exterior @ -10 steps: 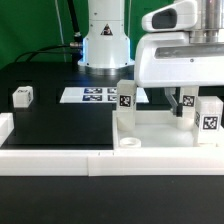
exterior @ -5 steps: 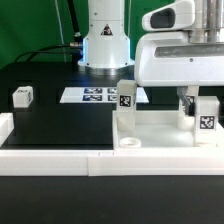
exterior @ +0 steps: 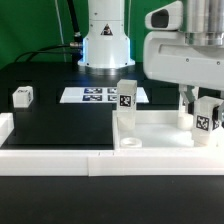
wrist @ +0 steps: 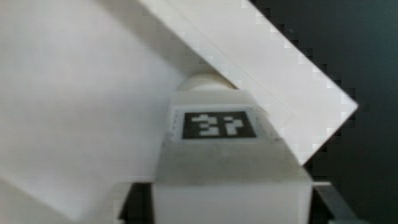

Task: Assemble square table

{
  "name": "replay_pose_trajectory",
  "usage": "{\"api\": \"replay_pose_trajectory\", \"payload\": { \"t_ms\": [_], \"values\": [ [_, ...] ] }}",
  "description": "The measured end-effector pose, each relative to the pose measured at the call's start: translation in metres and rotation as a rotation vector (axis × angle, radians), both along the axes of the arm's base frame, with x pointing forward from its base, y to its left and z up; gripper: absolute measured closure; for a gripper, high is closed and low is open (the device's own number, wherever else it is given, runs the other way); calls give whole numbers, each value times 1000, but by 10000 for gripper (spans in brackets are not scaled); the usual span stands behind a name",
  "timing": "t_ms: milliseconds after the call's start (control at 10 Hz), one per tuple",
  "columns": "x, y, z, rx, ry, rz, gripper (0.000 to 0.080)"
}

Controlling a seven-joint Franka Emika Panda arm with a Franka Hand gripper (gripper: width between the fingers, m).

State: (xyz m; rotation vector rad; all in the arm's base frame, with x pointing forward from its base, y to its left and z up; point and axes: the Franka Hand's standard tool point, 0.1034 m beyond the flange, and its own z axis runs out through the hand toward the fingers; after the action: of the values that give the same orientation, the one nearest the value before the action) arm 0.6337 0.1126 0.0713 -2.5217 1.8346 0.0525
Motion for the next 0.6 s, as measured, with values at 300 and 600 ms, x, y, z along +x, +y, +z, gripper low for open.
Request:
{"api": "replay_pose_trajectory", "payload": {
  "t_ms": [300,600],
  "values": [
    [-2,2,0,1,21,-538,508],
    [-3,2,0,-17,16,-474,508]
  ]
}}
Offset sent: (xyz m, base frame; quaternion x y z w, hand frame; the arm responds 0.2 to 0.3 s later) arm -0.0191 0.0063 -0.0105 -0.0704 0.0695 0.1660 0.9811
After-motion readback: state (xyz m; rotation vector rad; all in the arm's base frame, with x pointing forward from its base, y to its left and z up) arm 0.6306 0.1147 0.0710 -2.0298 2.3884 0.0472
